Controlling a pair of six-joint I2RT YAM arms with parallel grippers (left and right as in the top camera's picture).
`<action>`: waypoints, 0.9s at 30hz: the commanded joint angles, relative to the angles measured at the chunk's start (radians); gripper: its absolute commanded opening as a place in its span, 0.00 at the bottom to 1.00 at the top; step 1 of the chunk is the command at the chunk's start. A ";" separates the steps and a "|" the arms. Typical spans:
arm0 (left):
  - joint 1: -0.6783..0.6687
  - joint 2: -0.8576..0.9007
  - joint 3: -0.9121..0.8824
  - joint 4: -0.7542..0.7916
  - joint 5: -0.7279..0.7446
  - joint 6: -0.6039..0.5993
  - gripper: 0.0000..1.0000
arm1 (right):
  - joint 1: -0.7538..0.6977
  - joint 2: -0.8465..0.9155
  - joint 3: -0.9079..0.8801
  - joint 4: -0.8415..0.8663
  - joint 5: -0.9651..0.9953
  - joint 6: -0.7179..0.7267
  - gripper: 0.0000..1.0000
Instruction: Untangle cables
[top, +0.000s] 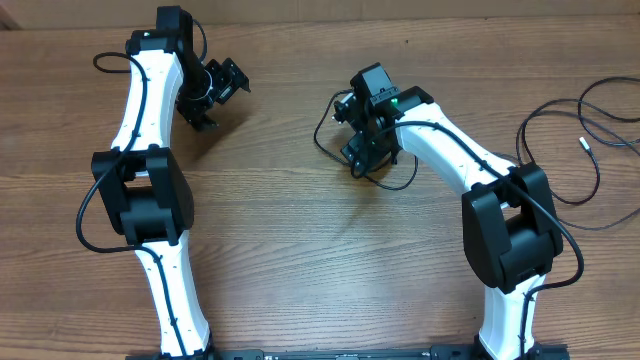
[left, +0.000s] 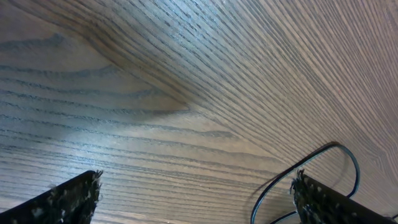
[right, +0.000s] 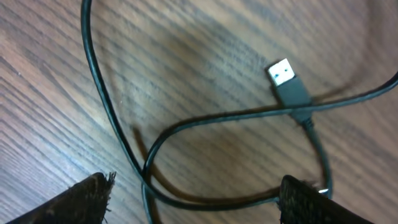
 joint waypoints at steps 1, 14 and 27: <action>-0.001 -0.007 -0.006 -0.001 -0.003 0.023 1.00 | 0.002 0.005 -0.030 0.002 -0.035 0.047 0.86; -0.001 -0.007 -0.006 -0.001 -0.004 0.023 0.99 | 0.002 0.005 -0.189 0.067 -0.073 0.046 0.30; -0.001 -0.007 -0.006 0.000 -0.004 0.023 1.00 | 0.002 0.005 -0.198 0.018 -0.056 0.035 0.04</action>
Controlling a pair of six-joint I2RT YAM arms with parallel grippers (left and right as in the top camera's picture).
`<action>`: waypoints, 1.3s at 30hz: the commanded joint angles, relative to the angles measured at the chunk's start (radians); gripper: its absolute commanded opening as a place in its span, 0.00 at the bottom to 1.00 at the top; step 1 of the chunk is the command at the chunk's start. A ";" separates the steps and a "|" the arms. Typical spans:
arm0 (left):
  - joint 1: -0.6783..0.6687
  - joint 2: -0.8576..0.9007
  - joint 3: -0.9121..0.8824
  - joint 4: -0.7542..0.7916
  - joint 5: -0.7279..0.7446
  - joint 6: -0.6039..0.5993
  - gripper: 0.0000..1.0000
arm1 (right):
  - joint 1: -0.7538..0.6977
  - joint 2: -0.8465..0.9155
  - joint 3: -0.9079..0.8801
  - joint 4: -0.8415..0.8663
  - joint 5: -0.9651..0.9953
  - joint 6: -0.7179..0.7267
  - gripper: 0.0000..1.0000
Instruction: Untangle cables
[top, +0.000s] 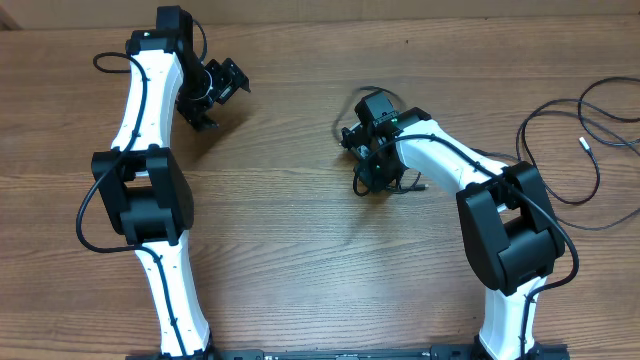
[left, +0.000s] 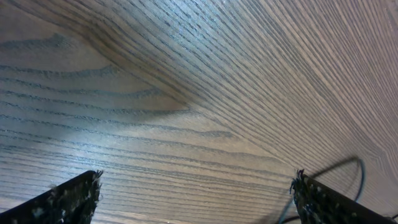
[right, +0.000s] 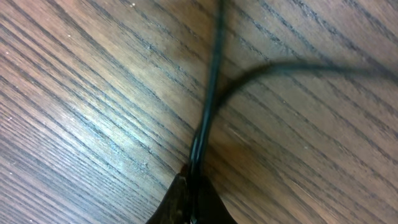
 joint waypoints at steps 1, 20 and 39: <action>-0.001 -0.007 -0.006 -0.001 -0.004 0.023 1.00 | 0.000 0.013 -0.035 0.000 -0.025 -0.006 0.04; -0.002 -0.007 -0.006 -0.001 -0.003 0.023 0.99 | -0.002 0.013 0.241 -0.235 -0.250 -0.006 0.04; -0.001 -0.007 -0.006 -0.001 -0.003 0.023 1.00 | -0.066 0.013 0.258 -0.373 0.106 0.055 0.04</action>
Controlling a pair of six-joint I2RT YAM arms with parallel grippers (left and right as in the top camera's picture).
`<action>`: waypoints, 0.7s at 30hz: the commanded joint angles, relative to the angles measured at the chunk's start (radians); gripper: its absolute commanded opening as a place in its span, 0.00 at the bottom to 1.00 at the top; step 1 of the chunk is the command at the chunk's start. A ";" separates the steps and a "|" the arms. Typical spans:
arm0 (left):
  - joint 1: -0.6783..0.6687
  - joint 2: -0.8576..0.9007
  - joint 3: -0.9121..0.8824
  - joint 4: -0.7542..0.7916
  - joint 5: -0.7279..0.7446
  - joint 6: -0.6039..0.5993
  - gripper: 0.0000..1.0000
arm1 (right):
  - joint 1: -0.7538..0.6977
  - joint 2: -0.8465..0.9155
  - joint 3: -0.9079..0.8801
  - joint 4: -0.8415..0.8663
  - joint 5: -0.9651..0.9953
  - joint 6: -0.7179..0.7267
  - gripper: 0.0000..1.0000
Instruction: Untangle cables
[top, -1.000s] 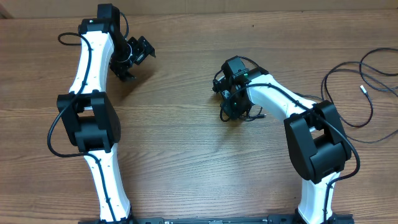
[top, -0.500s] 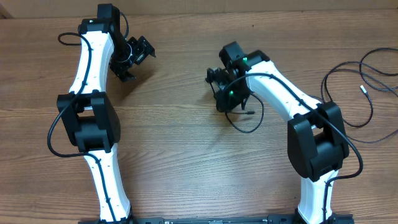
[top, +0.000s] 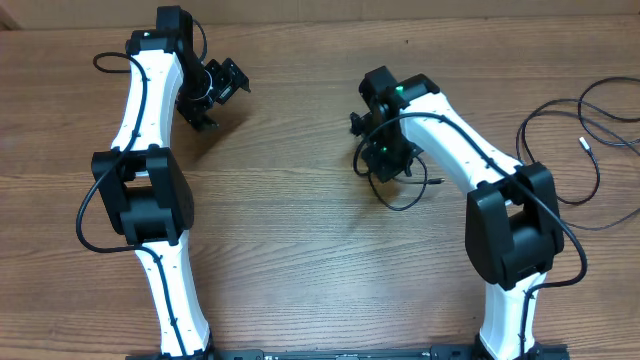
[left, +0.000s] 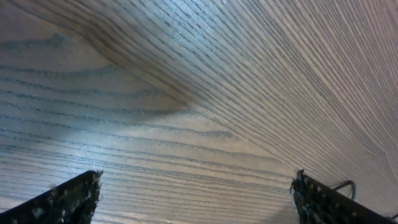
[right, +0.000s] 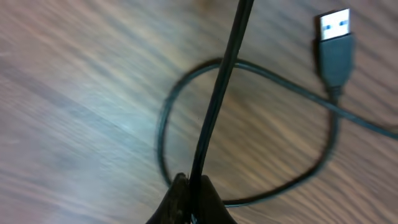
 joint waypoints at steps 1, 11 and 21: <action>-0.001 -0.007 -0.006 -0.001 -0.003 0.023 1.00 | -0.049 -0.006 -0.008 0.016 0.065 -0.005 0.04; -0.001 -0.007 -0.006 -0.001 -0.004 0.023 1.00 | -0.165 -0.006 -0.083 0.115 0.043 -0.005 0.04; -0.001 -0.007 -0.006 -0.001 -0.004 0.023 1.00 | -0.253 -0.006 -0.150 0.188 0.070 -0.031 0.08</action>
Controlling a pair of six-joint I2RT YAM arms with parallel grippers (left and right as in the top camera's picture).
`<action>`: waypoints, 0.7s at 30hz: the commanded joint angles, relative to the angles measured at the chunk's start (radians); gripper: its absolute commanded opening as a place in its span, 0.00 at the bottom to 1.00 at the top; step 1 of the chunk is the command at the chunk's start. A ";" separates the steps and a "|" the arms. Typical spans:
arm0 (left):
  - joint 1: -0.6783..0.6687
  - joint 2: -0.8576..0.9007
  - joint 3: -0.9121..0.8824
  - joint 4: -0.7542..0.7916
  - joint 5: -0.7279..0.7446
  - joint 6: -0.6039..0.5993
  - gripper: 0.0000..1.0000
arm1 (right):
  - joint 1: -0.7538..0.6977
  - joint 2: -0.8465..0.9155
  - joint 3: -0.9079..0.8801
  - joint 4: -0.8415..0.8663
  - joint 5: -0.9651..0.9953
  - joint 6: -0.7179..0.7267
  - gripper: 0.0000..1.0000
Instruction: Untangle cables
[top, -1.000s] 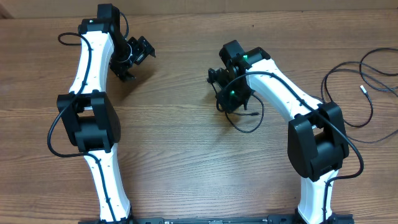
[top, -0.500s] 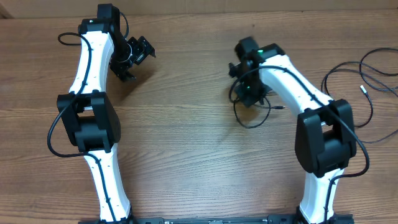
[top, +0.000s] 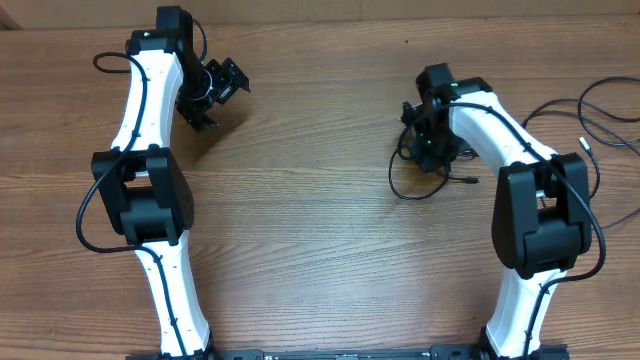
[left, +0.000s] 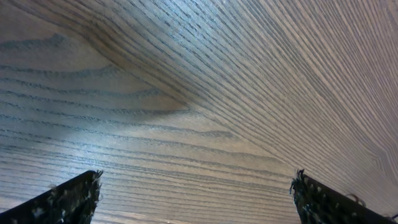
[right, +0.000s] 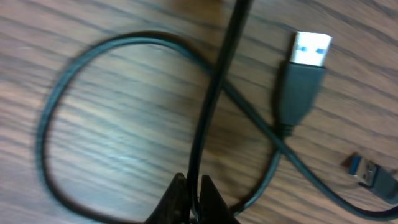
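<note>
A thin black USB cable (top: 410, 188) lies in a loop on the wooden table right of centre. My right gripper (top: 432, 150) is shut on a strand of that black cable (right: 214, 106), which rises from the jaws. Under it the cable forms a loop, with a USB-A plug (right: 305, 74) at the upper right and a small plug (right: 372, 174) at the right edge. My left gripper (top: 212, 92) stands open at the far left over bare wood; its fingertips (left: 68, 198) hold nothing.
More black cables (top: 575, 130) lie in wide loops at the table's right edge, one ending in a small white plug (top: 584, 143). The table's far edge (top: 330, 20) runs along the top. Both arm bases stand at the near edge.
My right gripper has moved to the right with the black cable in it, and the cable's loop has moved right with it. The left arm has not moved.
My right gripper was open above the tangled cable near the table's middle. It then stood shut on a strand low at the wood, then held it higher with the loop and USB plug below, and now farther right. The left gripper stayed open in place throughout.
</note>
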 joint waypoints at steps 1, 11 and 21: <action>-0.001 -0.007 -0.006 0.000 -0.004 0.023 1.00 | -0.036 -0.006 -0.015 0.027 0.031 -0.005 0.13; -0.001 -0.007 -0.006 -0.001 -0.004 0.023 1.00 | -0.061 -0.006 -0.016 0.099 0.031 -0.005 0.63; -0.001 -0.007 -0.006 -0.001 -0.004 0.023 1.00 | -0.061 -0.006 -0.019 0.139 0.029 -0.015 0.66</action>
